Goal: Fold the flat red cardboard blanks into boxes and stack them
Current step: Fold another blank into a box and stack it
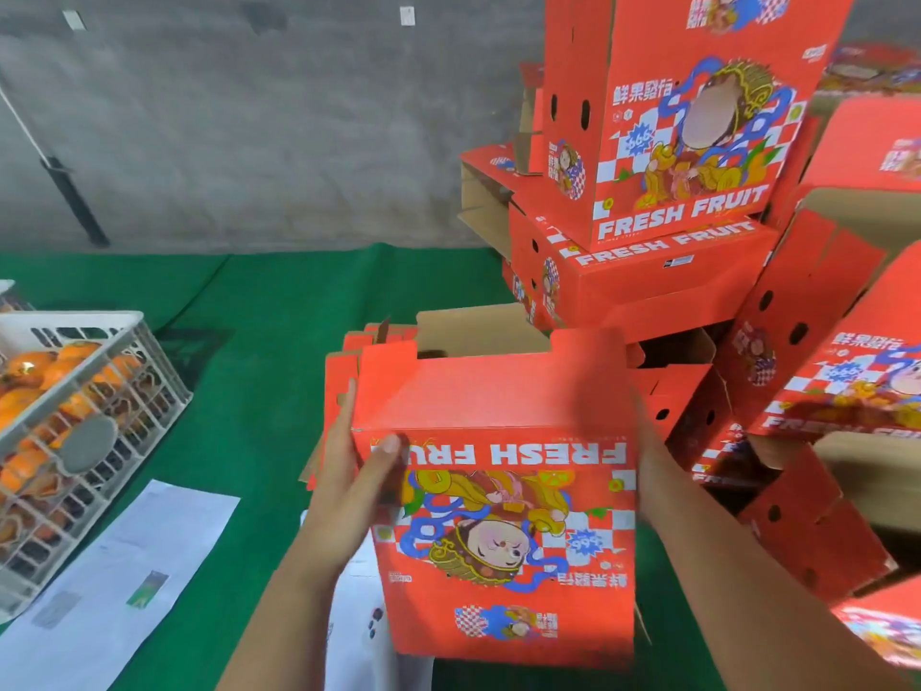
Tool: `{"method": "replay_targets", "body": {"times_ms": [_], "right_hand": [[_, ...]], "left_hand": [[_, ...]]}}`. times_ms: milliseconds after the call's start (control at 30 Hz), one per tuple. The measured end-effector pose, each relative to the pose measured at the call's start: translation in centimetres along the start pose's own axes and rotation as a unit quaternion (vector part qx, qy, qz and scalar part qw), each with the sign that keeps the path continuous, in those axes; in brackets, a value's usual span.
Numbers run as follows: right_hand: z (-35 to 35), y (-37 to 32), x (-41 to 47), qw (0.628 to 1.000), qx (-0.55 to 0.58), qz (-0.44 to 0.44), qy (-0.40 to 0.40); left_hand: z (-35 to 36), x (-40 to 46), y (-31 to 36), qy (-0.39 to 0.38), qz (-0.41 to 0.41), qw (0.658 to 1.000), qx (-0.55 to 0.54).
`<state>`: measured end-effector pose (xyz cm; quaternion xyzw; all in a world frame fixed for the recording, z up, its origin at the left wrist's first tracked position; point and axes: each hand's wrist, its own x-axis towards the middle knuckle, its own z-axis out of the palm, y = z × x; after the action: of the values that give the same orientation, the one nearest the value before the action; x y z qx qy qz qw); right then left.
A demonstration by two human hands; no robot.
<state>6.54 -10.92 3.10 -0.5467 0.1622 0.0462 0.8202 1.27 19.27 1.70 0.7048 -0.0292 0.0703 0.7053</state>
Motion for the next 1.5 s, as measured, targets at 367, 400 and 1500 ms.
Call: {"method": "replay_targets", "body": {"times_ms": [367,400,1500], "right_hand": [[2.3,-5.1,-3.5,0.995,0.001,-0.012,-0.099],[2.9,-5.6,-3.4,0.995,-0.001,-0.008,-0.100],[1.7,-0.1,0.3,0.870,-0.333,-0.357,0.069]], "left_hand": [[-1.1,3.3,4.2,0.010,0.062,0.996,-0.057],[-1.3,3.9,4.6,0.013,0.069,0.996,-0.057],[1.3,7.9,3.3,0.197,0.116,0.944,0.236]]}}
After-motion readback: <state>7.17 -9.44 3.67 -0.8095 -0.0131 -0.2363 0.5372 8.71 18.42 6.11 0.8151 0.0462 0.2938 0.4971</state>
